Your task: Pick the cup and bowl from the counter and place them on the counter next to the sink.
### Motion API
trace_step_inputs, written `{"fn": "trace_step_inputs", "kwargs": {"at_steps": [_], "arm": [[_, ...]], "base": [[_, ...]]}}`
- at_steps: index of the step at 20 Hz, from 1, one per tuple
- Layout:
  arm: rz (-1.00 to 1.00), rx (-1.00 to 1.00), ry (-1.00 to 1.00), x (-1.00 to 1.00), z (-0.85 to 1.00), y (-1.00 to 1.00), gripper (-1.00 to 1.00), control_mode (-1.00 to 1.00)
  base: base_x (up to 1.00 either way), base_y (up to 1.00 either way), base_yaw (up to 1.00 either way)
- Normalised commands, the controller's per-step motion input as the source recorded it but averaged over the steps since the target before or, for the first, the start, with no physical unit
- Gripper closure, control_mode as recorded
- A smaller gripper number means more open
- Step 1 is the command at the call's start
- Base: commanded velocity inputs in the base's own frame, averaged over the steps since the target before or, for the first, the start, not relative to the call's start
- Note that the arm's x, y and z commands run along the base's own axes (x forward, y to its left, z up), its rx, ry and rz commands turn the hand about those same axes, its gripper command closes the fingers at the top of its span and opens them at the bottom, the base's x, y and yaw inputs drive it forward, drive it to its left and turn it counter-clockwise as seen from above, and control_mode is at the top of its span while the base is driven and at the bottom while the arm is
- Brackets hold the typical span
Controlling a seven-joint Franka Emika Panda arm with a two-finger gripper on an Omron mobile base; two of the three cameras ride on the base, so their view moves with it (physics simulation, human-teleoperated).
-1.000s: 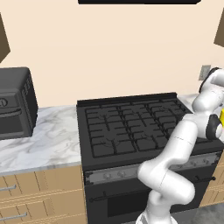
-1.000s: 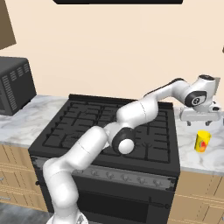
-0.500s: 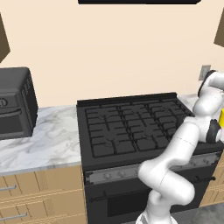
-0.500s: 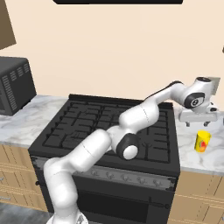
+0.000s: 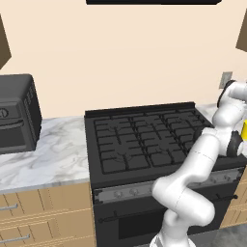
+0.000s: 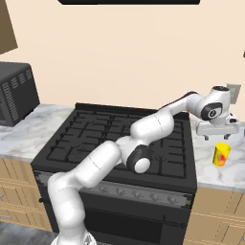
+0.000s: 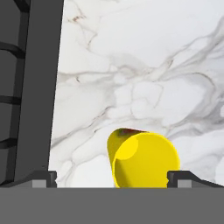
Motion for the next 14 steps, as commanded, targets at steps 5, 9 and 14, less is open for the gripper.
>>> {"fn": "trace_step_inputs", "kwargs": {"at_steps": [5, 9, 14], "arm": [[0.00, 0.01, 0.04, 0.00, 0.00, -0.11, -1.00, -1.00], [0.00, 0.02, 0.02, 0.00, 0.00, -0.05, -1.00, -1.00], [0.00, 0.03, 0.03, 0.00, 0.00, -0.05, -1.00, -1.00]], "base": [[0.00, 0.00, 0.00], [0.00, 0.00, 0.00], [0.00, 0.00, 0.00]]}}
